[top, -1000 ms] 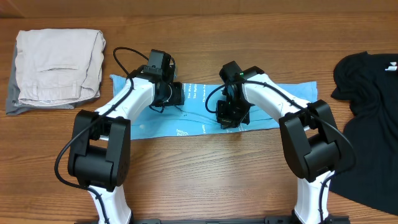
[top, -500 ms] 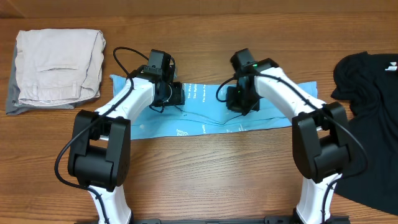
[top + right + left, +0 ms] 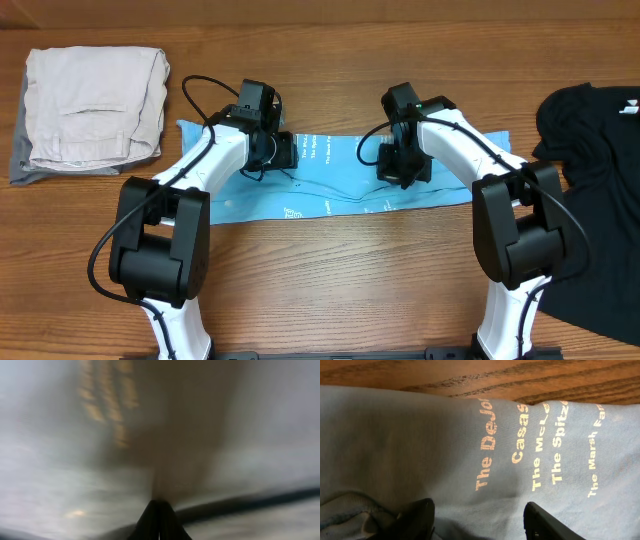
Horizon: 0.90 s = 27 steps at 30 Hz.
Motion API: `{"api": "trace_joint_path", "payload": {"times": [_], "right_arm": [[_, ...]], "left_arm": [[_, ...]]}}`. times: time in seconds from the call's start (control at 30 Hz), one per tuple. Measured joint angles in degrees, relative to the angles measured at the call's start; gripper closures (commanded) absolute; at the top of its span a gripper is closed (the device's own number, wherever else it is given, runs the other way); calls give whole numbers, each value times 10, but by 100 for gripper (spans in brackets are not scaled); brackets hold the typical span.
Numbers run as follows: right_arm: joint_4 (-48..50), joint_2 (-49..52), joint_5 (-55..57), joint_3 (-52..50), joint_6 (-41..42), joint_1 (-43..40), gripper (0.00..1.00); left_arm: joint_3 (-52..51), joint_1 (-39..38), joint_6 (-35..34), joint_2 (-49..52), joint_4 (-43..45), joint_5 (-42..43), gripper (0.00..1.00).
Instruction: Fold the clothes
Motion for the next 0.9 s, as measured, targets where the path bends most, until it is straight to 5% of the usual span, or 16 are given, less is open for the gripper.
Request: {"api": "trace_joint_path", "payload": {"times": [0.9], "right_arm": [[-176, -7, 78, -1, 20, -35, 96]], "left_arm": [[0, 0, 0, 0, 0, 0, 39]]}}
